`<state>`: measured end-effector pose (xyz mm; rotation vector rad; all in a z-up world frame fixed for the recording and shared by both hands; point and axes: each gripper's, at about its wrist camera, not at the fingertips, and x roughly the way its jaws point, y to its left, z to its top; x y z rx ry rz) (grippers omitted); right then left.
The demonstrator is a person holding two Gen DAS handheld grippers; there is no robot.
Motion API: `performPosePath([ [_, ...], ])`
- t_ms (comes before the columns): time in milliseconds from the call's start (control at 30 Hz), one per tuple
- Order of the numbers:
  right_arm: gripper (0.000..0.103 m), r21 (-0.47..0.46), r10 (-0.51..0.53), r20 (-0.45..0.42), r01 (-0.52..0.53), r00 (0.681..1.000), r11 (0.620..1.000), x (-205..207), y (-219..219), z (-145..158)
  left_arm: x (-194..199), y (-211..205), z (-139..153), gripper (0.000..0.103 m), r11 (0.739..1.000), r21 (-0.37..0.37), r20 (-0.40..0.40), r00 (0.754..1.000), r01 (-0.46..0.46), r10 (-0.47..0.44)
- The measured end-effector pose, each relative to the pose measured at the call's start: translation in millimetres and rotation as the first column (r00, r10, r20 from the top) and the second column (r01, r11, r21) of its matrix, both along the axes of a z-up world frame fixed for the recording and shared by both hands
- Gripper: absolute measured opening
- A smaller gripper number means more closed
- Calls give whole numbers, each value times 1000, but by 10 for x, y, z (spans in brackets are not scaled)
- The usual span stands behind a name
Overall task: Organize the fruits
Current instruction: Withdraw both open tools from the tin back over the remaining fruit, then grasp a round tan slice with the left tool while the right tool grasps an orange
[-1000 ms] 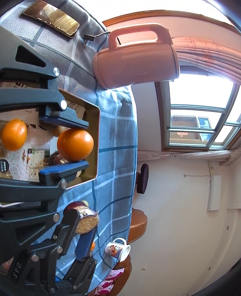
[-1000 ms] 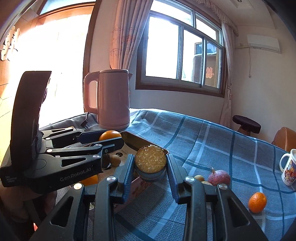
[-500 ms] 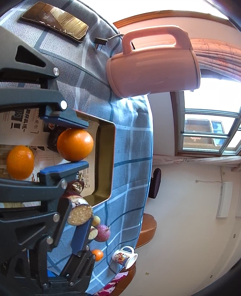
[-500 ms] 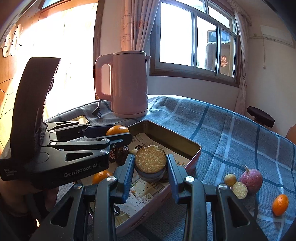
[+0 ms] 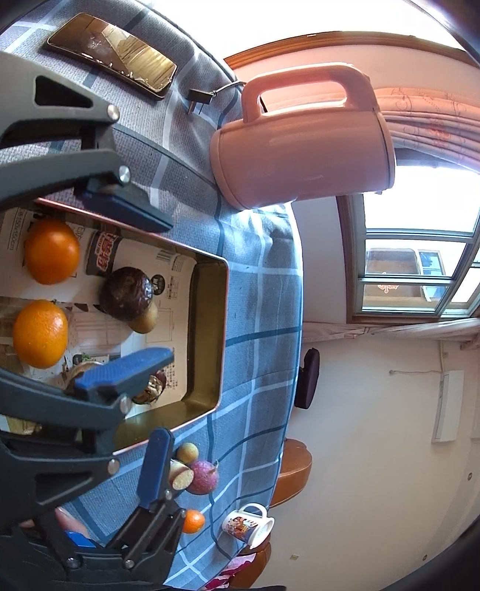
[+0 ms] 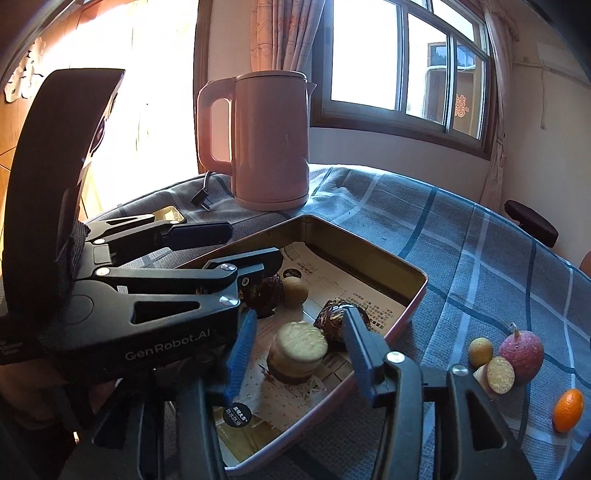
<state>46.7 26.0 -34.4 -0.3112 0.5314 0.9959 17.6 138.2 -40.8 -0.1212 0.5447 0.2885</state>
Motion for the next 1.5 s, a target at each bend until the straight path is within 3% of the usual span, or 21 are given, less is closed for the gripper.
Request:
performPosePath([
  [167,69,28,-48,39,47,998,999,-18,-229,53,-73,-59,146,76,1000,-20,64,998,15,-14],
  [267,68,30,-100,72,98,992,995,18,-513,90,-81,-177,249,83,999,-13,104,994,29,-28],
  [400,69,31,-191,91,188,977,982,156,-990,121,27,-471,321,83,995,2,111,989,99,-99],
  [533,69,19,-344,93,343,935,939,424,-1466,110,236,-865,318,83,982,8,86,978,190,-190],
  [667,69,44,-503,38,502,863,864,706,-1870,125,491,-1258,244,83,964,19,29,964,263,-264],
  [800,70,25,-591,-9,591,807,806,934,-2092,82,752,-1557,111,83,952,35,-48,952,305,-303],
  [1000,70,-6,-614,-91,616,784,788,1152,-2219,-36,1091,-1694,-85,81,945,-13,-143,934,328,-326],
  [1133,70,-49,-613,-79,611,786,790,1230,-2155,-76,1237,-1715,-203,64,938,-43,-204,916,343,-345],
  [1300,70,-94,-619,-101,612,779,785,1349,-2115,-139,1348,-1696,-272,52,933,-84,-236,902,351,-361],
  [1433,70,-135,-622,-175,607,763,783,1497,-2140,-237,1364,-1643,-292,46,932,-114,-239,901,343,-361],
  [1500,65,-134,-613,-210,599,762,790,1542,-2164,-267,1367,-1607,-294,36,937,-119,-239,907,328,-348],
])
